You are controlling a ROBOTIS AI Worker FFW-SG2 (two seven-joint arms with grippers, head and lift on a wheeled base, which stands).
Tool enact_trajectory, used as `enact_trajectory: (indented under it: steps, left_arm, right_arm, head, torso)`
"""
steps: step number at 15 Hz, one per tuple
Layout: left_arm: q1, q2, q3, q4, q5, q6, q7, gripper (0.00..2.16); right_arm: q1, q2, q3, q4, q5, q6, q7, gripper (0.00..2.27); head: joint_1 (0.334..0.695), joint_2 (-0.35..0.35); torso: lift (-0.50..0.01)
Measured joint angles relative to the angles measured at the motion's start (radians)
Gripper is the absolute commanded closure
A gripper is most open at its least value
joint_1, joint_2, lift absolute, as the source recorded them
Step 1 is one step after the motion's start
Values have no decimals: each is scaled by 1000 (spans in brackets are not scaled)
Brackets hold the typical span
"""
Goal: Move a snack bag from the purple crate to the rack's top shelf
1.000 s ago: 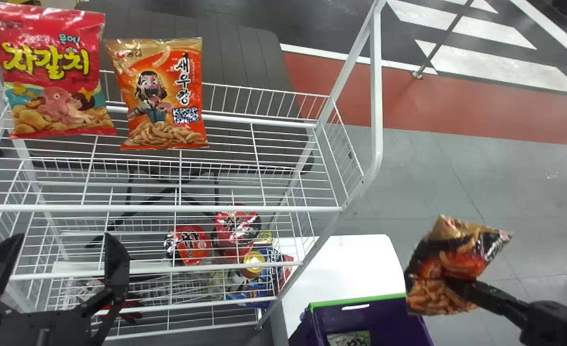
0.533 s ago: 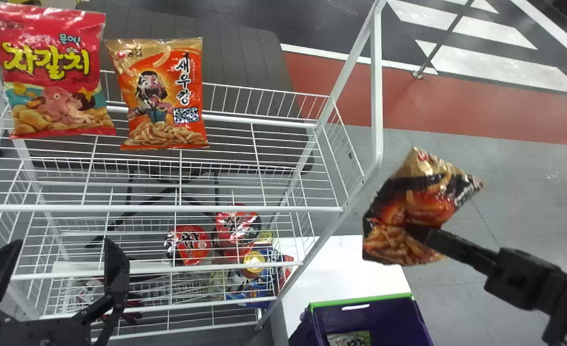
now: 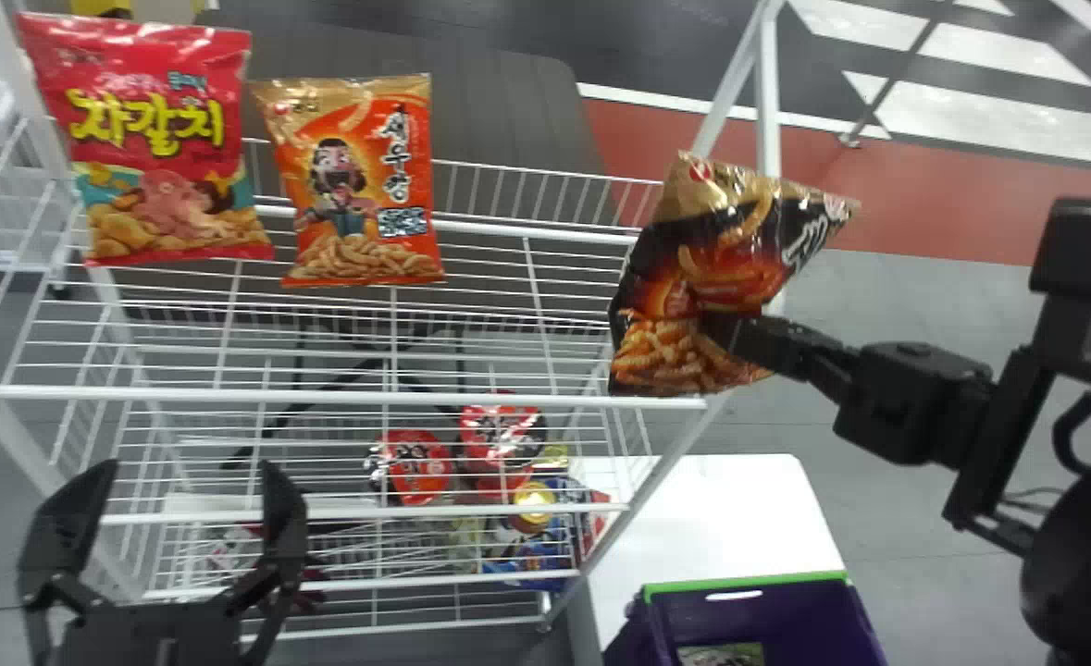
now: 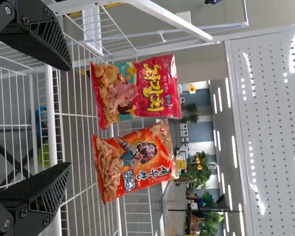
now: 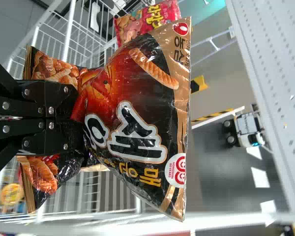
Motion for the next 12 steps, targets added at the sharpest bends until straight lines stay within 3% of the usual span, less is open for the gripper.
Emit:
enact_trajectory:
  steps: [5,12]
  left_arm:
    - [0,8,9,7,8,-3,0,137]
    - [-9,8,16,27,20,-8,0,137]
  right_arm:
    - [-118,0,185,157,-17,0,-255,2135]
    - [-277,0,204,426,-156,-77,-471,2135]
  head:
    - [695,-148]
    - [695,-126]
  torso:
    - [0]
    - [0]
